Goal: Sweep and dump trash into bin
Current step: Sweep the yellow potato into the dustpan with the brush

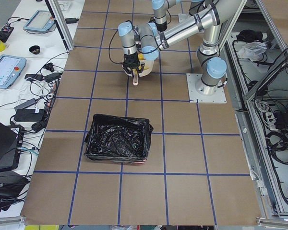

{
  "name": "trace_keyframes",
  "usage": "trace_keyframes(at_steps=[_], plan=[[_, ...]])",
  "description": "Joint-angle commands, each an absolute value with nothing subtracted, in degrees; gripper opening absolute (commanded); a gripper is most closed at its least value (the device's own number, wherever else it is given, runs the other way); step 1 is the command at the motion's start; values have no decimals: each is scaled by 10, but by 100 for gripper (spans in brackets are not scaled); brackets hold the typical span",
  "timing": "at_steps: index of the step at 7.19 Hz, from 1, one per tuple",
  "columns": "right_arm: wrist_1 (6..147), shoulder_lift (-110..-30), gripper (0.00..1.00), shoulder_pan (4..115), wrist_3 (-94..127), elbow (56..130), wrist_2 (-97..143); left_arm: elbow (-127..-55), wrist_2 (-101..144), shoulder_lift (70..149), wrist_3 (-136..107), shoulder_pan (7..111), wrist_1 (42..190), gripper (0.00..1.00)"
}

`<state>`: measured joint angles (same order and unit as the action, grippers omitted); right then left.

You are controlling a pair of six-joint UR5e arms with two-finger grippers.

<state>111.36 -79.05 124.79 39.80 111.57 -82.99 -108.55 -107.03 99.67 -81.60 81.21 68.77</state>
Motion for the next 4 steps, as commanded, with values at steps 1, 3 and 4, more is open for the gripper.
trace_keyframes(at_steps=[1, 3, 4], plan=[[1129, -769, 0, 1260, 411, 1116, -831, -1120, -1079, 986, -818, 812, 645, 0], [1138, -757, 0, 1261, 413, 1116, -830, -1169, -1080, 991, -818, 813, 554, 0], [1144, -757, 0, 1261, 414, 1115, -830, -1172, -1079, 992, -824, 820, 554, 0]])
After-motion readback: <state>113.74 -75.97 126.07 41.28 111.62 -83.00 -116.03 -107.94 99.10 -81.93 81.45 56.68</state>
